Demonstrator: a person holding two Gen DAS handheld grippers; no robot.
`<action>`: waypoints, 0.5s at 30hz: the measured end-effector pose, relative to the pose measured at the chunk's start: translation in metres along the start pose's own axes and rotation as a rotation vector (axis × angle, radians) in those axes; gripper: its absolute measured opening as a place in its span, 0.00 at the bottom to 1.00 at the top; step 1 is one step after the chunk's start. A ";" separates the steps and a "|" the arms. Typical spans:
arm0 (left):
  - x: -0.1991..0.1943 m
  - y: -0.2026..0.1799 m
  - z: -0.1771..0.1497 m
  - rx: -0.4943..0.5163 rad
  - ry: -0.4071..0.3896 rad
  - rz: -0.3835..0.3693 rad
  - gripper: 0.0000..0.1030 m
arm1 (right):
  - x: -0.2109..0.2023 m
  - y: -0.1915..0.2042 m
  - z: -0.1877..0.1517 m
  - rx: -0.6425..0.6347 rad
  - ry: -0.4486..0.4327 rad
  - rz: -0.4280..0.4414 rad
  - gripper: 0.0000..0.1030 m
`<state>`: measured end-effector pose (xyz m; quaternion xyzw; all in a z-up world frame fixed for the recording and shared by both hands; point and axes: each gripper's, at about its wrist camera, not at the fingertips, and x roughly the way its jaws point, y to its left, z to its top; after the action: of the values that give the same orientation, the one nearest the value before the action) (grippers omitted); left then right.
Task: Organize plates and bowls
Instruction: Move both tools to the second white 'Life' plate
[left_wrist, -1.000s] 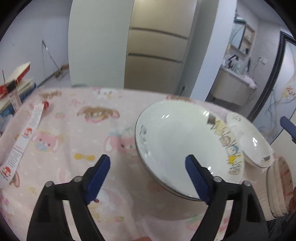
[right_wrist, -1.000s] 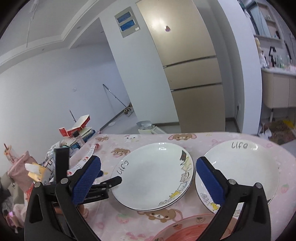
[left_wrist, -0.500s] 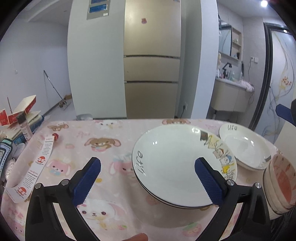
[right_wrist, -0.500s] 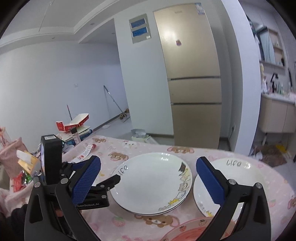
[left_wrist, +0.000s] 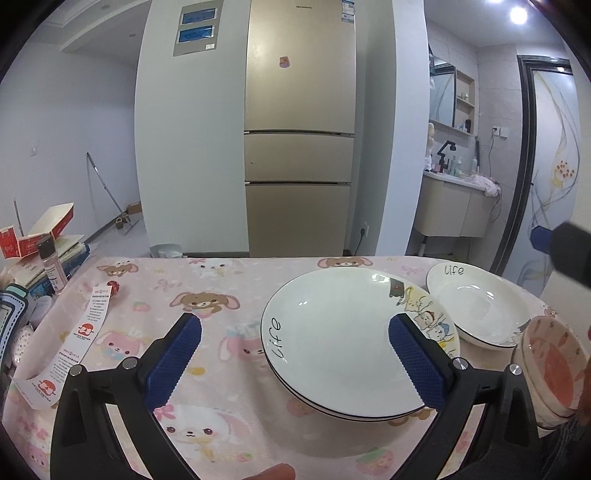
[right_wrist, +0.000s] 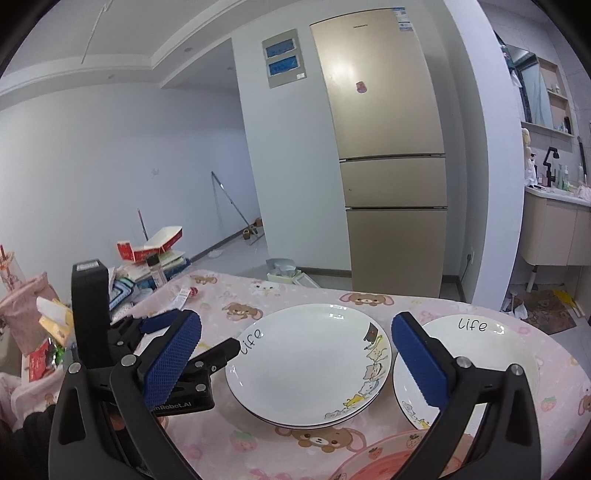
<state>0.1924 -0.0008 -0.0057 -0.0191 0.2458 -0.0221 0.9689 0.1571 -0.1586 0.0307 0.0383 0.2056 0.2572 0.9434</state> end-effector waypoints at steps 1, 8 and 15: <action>-0.001 -0.001 0.000 0.001 -0.002 -0.003 1.00 | 0.000 0.001 0.000 -0.007 0.003 0.004 1.00; -0.018 -0.003 0.007 0.007 -0.060 0.000 1.00 | -0.007 -0.004 0.007 0.047 0.016 0.091 1.00; -0.037 -0.017 0.029 -0.029 -0.058 -0.142 1.00 | -0.041 -0.014 0.032 0.030 -0.024 0.093 1.00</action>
<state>0.1733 -0.0147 0.0384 -0.0512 0.2161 -0.0868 0.9711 0.1445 -0.1898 0.0730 0.0652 0.1961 0.2972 0.9322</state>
